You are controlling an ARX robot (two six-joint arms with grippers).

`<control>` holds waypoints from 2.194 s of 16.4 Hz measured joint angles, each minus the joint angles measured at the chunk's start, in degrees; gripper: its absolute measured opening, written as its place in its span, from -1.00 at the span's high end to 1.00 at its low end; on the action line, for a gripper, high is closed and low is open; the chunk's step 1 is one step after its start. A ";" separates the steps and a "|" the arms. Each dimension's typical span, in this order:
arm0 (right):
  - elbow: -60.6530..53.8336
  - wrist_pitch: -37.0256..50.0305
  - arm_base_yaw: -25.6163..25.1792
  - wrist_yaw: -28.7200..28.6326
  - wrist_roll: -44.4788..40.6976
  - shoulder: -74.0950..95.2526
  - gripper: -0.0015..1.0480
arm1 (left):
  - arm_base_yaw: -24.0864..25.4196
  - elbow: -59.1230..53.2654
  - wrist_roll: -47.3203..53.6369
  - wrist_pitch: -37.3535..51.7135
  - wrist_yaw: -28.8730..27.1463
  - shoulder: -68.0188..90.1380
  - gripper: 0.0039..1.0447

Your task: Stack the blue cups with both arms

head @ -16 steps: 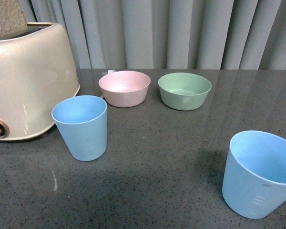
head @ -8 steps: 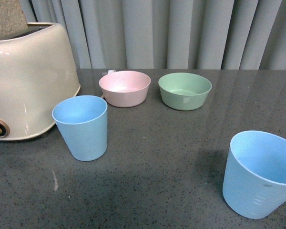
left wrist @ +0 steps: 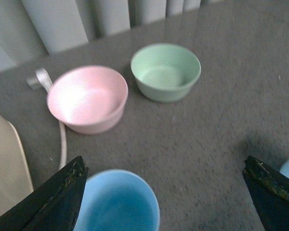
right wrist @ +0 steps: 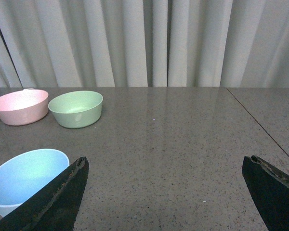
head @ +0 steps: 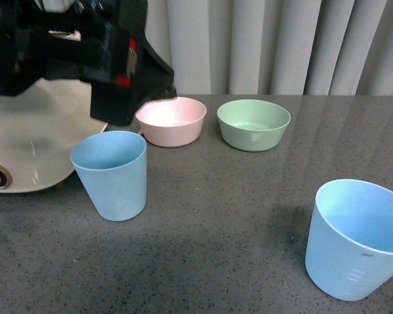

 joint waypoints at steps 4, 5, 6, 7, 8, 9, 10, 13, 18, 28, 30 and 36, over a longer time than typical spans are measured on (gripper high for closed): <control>0.00 0.00 0.00 0.00 0.00 0.00 -0.87 | -0.66 1.53 0.66 -9.60 0.50 4.04 -0.88; 0.00 0.00 0.00 -0.02 0.00 0.00 -0.87 | -0.68 1.99 0.83 -9.66 0.26 4.72 -0.88; 0.00 0.00 0.00 0.00 0.00 0.00 -0.87 | -0.79 2.16 1.38 -9.51 -0.35 5.07 -0.88; 0.00 -0.02 0.00 0.00 0.00 0.00 -0.87 | -0.96 2.25 1.84 -9.73 -0.68 5.51 -0.88; 0.00 0.00 0.00 -0.02 0.00 0.00 -0.87 | -1.25 2.25 2.16 -9.81 -0.96 6.14 -0.88; 0.00 0.00 0.00 0.00 0.00 0.00 -0.87 | -1.60 2.25 2.54 -9.97 -1.33 6.60 -0.88; 0.00 -0.02 0.00 -0.02 0.00 0.00 -0.87 | -1.99 2.25 2.86 -10.01 -1.36 6.82 -0.88; 0.00 0.00 0.00 0.00 0.00 0.00 -0.87 | -3.28 2.27 4.44 -9.64 -2.58 8.33 -0.88; 0.00 0.00 0.00 0.00 0.00 0.00 -0.87 | -3.54 3.04 6.56 -10.16 -4.63 10.16 -0.29; 0.00 0.00 0.00 -0.02 0.00 0.00 -0.87 | -4.04 4.79 7.28 -14.38 -2.14 6.51 0.98; 0.00 0.00 0.00 0.00 0.00 0.00 -0.87 | -5.99 5.51 8.07 -14.80 -1.51 5.05 0.98; 0.00 0.00 0.00 -0.02 0.00 0.00 -0.87 | -12.76 7.19 9.18 -14.25 -1.53 5.66 0.98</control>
